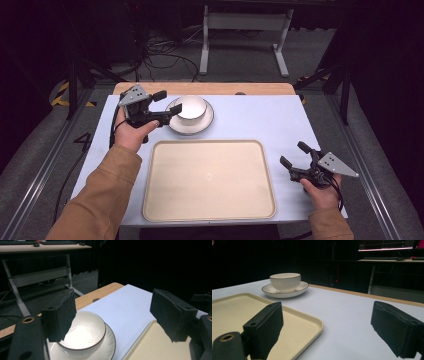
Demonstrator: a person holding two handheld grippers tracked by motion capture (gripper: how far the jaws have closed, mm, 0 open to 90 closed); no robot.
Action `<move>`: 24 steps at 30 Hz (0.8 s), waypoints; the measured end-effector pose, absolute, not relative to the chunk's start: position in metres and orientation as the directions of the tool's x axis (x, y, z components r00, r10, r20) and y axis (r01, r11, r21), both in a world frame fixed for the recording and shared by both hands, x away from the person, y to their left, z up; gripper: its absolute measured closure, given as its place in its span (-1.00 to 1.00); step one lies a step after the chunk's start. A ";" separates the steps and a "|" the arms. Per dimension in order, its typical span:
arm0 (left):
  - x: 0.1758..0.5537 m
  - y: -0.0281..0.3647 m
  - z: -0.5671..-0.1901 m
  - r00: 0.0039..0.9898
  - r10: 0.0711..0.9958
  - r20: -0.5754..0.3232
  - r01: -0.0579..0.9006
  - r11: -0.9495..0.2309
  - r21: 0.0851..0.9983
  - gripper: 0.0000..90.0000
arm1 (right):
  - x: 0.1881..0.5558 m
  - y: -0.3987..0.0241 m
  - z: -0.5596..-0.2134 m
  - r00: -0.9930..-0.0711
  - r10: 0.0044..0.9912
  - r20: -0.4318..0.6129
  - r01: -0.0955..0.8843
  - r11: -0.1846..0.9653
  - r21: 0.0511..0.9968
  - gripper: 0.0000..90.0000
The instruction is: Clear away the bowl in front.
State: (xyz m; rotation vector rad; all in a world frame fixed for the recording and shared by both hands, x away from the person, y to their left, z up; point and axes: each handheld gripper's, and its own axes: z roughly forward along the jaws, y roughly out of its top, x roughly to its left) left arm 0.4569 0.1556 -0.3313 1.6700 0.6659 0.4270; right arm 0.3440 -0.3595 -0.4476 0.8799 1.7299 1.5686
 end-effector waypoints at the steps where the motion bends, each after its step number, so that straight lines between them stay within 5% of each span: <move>1: 0.459 0.155 -0.330 0.768 0.636 -0.073 0.185 -0.112 0.976 -0.52 | 0.344 -0.360 -0.448 -0.574 0.818 -0.019 0.061 0.066 0.996 -0.75; 10: 0.475 0.154 -0.325 0.784 0.616 -0.078 0.205 -0.138 0.969 -0.52 | 0.343 -0.359 -0.447 -0.574 0.819 -0.016 0.060 0.061 0.996 -0.74; 20: 0.498 0.143 -0.327 0.814 0.576 -0.075 0.263 -0.250 0.932 -0.81 | 0.342 -0.362 -0.444 -0.565 0.825 -0.015 0.055 0.056 0.997 -0.74; 24: 0.502 0.136 -0.327 0.814 0.579 -0.035 0.257 -0.306 0.917 -0.78 | 0.342 -0.363 -0.444 -0.563 0.826 -0.018 0.054 0.059 0.997 -0.73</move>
